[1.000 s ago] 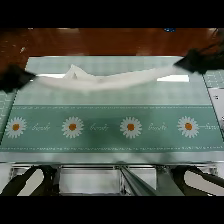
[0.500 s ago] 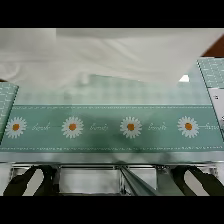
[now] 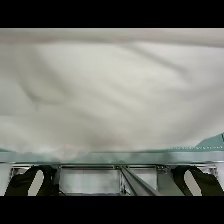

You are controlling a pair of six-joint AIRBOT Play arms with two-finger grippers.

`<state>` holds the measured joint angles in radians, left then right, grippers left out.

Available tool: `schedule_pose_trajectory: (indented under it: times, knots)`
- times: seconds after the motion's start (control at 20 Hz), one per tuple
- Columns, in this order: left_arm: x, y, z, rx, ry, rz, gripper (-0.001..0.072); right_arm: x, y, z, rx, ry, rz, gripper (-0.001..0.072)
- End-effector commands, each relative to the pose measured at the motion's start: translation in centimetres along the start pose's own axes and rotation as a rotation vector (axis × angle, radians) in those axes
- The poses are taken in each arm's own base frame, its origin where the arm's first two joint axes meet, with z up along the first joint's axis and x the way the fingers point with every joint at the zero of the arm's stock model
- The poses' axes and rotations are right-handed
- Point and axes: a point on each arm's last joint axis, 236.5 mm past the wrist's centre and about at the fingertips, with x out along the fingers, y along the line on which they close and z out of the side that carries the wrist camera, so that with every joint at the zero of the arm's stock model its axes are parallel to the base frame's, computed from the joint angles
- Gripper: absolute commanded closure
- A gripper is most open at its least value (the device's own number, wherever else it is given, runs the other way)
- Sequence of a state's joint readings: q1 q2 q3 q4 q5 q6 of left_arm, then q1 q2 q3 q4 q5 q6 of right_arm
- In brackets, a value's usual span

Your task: Fold the shirts.

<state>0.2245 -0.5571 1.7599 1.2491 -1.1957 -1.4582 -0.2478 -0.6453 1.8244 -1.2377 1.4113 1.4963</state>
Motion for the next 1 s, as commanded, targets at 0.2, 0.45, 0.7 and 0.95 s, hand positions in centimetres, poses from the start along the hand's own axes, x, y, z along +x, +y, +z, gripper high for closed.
schedule_pose_trajectory:
  times: [0.2,0.45,0.7,0.95]
  knots:
    - [8.5,0.9,-18.8,-0.239,0.546,-0.049,0.0687,9.5,-0.9,-12.6,0.173,0.349,0.09,0.0687]
    - [16.4,2.2,-34.3,-0.395,0.832,-0.033,0.0687,19.7,-3.3,-21.5,0.287,0.529,0.119,0.0688]
    - [26.4,1.9,-43.9,-0.493,0.968,-0.049,0.0687,31.5,-4.1,-27.4,0.49,0.601,0.217,0.0688]
    - [34.0,2.0,-47.6,-0.648,1.018,-0.034,0.0687,40.4,-6.3,-30.6,0.58,0.661,0.229,0.0687]
